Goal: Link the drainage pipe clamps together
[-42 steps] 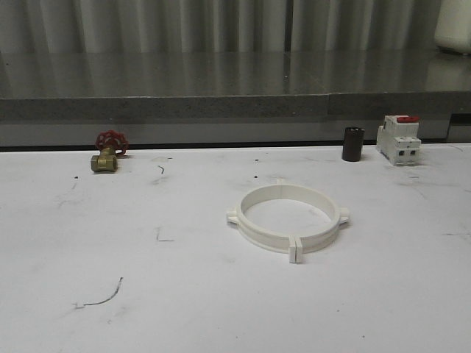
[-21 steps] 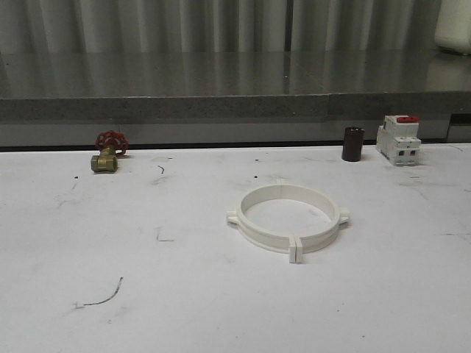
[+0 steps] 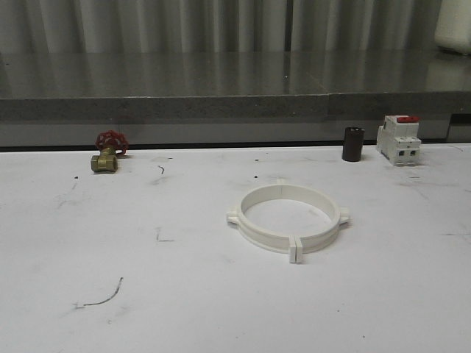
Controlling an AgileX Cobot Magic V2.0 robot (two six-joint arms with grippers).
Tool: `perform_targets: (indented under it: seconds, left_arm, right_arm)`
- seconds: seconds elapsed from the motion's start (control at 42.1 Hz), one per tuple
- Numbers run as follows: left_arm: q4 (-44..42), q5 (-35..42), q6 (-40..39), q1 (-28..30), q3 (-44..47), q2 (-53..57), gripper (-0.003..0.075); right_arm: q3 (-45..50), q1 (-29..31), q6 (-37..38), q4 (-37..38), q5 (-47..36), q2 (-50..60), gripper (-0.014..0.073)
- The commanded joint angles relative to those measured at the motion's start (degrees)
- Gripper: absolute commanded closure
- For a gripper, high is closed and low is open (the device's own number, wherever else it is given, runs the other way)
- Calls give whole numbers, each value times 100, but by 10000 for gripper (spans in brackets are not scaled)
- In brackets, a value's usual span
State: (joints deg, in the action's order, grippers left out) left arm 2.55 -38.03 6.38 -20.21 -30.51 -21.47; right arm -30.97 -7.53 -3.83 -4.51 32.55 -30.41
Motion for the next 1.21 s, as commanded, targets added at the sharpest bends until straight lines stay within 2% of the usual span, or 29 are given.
perform_targets:
  seconds: [0.0, 0.142, 0.309, 0.451, 0.712, 0.807, 1.187]
  left_arm:
    - [-290, 1131, -14, 339, 131, 249, 741]
    - [-305, 2179, -14, 1086, 930, 966, 741]
    - [-176, 2826, -14, 1959, 1877, 1656, 741]
    - [-108, 3447, -14, 2359, 2584, 1916, 741]
    - [243, 3875, -14, 2357, 3184, 2242, 741]
    - [483, 3922, -14, 2301, 3207, 2242, 741]
    - [495, 3937, -14, 2115, 3207, 2242, 741]
  right_arm:
    - [-134, 47, -57, 4, -359, 7, 710]
    - [-134, 47, -57, 4, -359, 7, 710]
    - [-134, 47, -57, 4, -359, 7, 710]
    - [-134, 47, -57, 4, -359, 7, 710]
    - [-134, 47, -57, 4, -354, 7, 710]
    - [-134, 47, -57, 4, -334, 7, 710]
    - [-134, 47, -57, 4, -328, 7, 710]
